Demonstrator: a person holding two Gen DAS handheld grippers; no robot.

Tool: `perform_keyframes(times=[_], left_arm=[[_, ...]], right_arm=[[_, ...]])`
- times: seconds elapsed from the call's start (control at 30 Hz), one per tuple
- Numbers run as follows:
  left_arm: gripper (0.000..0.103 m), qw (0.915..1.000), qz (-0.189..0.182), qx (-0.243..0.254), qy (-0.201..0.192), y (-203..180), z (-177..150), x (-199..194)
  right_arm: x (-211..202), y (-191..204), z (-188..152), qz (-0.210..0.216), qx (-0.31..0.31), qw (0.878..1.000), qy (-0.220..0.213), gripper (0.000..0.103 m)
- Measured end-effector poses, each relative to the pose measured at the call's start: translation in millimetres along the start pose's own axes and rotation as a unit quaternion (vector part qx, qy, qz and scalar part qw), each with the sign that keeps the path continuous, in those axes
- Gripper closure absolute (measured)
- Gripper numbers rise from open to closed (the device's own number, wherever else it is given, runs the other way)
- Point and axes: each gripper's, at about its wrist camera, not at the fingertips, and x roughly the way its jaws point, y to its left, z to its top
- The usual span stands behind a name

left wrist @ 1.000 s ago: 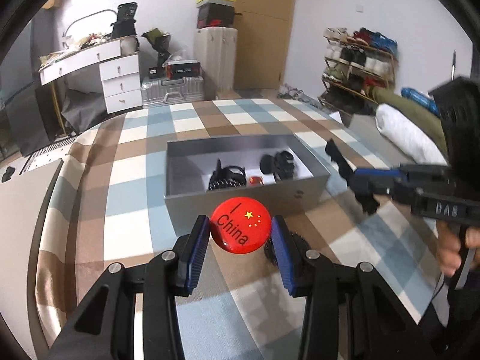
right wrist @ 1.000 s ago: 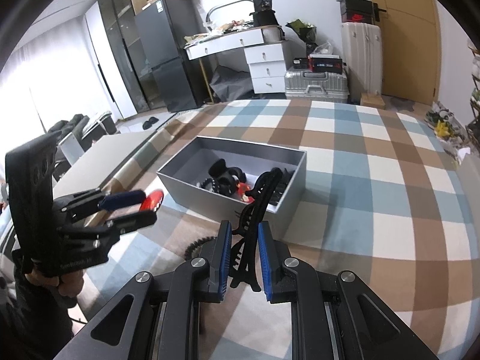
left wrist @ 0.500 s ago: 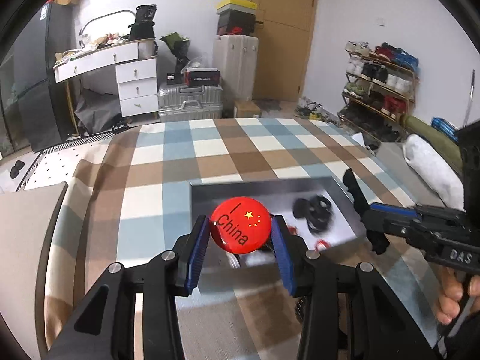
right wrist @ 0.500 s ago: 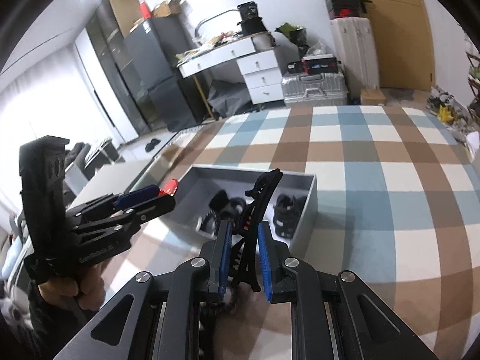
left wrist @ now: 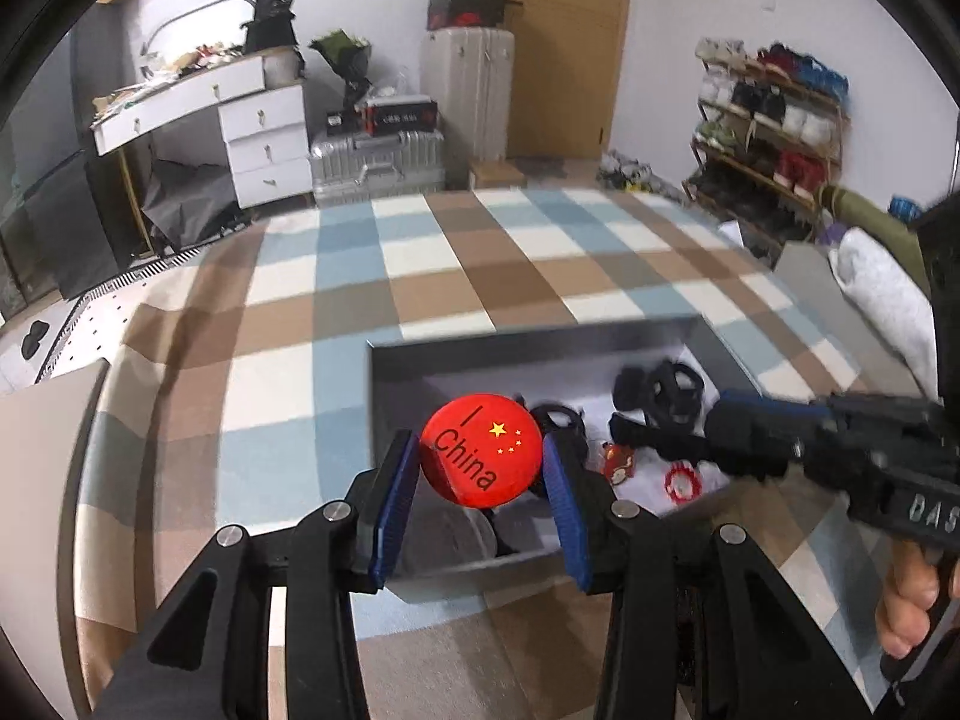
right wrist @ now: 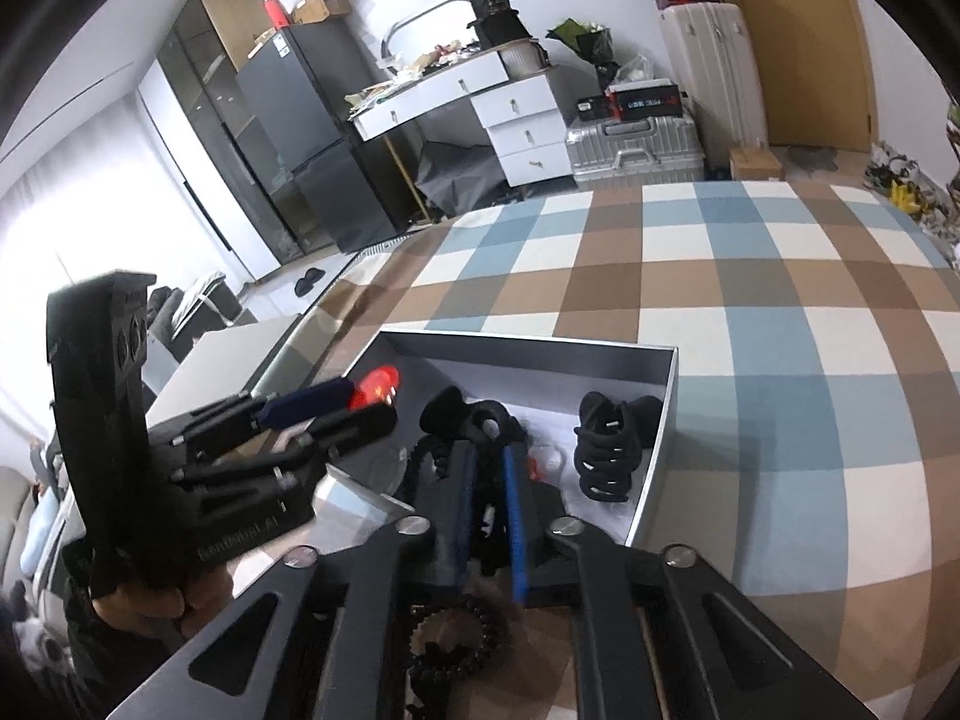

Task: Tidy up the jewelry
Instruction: 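Lower the red badge and claw clip into the box, opening both tools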

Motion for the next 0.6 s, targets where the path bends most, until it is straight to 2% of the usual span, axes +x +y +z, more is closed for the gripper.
perform_keyframes(times=[0.37, 0.6], left_arm=[[0.066, 0.9994, -0.013, 0.009, 0.03, -12.1, -6.4, -6.7], [0.066, 0.9998, -0.018, -0.001, 0.003, -12.3, -3.5, -15.6]], right_arm=[[0.9, -19.2, 1.0, -0.015, 0.03, 0.999, 0.007, 0.096], [-15.0, -20.1, 1.7, -0.01, 0.023, 1.0, -0.008, 0.092]])
